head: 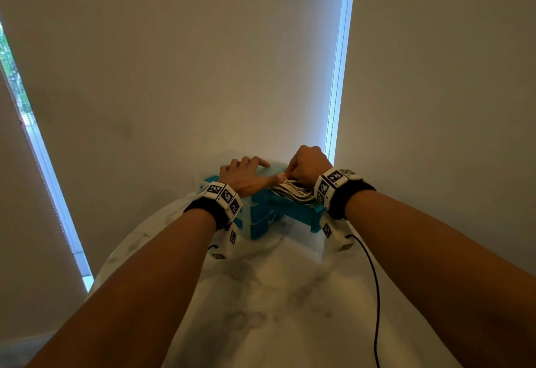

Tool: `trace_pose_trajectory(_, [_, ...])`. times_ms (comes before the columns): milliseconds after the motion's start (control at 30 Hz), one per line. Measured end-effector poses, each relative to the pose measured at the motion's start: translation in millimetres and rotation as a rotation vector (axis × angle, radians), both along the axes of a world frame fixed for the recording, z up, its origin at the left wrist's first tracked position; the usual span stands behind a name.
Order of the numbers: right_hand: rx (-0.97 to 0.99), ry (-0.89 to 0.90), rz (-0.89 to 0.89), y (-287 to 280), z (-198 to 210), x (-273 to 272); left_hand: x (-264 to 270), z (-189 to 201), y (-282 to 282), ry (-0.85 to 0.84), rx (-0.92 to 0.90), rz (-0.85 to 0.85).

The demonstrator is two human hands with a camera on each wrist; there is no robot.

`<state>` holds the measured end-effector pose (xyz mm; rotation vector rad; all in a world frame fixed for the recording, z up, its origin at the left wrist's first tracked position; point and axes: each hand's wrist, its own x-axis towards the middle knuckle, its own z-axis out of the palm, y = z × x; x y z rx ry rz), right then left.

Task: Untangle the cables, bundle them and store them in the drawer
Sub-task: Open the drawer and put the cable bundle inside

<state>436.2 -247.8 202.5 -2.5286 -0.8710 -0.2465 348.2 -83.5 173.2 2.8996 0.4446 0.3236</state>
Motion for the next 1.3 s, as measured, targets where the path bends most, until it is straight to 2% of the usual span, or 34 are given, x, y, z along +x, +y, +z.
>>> trace_pose_trajectory(67, [0.018, -0.052, -0.013, -3, -2, -3, -1, 0, 1, 0.006, 0.012, 0.001])
trace_pose_trajectory(133, [-0.047, -0.089, 0.008, -4, -3, -7, -1, -1, 2, -0.011, 0.010, 0.004])
trace_pose_trajectory(267, [-0.345, 0.104, 0.077, -10, 7, -21, -2, -4, -3, -0.061, 0.025, 0.009])
trace_pose_trajectory(333, [-0.552, 0.121, 0.076, -17, 11, -26, -3, -4, -5, -0.074, 0.041, 0.018])
trace_pose_trajectory(367, [-0.584, 0.094, 0.085, -20, 10, -27, -2, -5, -5, -0.076, 0.040, 0.020])
trace_pose_trajectory(533, [-0.490, -0.032, 0.132, -17, -4, -21, -2, -6, 0, -0.067, 0.024, -0.010])
trace_pose_trajectory(667, [-0.302, 0.053, 0.146, -9, -5, -14, -3, -7, -1, -0.090, 0.005, -0.017])
trace_pose_trajectory(800, [0.009, 0.137, 0.183, -11, -13, -10, -6, -11, 2, -0.126, 0.031, -0.023])
trace_pose_trajectory(867, [0.063, 0.143, 0.178, -11, -17, -7, -8, -10, 2, -0.120, 0.033, -0.032])
trace_pose_trajectory(1000, [-0.111, 0.062, 0.183, -12, -7, -13, -8, -8, 4, -0.090, 0.036, -0.047])
trace_pose_trajectory(1100, [-0.435, 0.064, 0.222, -20, 16, -30, -5, -8, 2, -0.073, 0.048, -0.043])
trace_pose_trajectory(1167, [-0.606, 0.170, 0.254, -22, 21, -37, -2, -10, 1, -0.078, 0.068, -0.031])
trace_pose_trajectory(1233, [-0.656, 0.230, 0.264, -22, 12, -37, -3, -9, 1, -0.055, 0.083, -0.037])
trace_pose_trajectory(1300, [-0.659, 0.203, 0.233, -27, -1, -37, -2, -7, 1, -0.002, 0.102, -0.059])
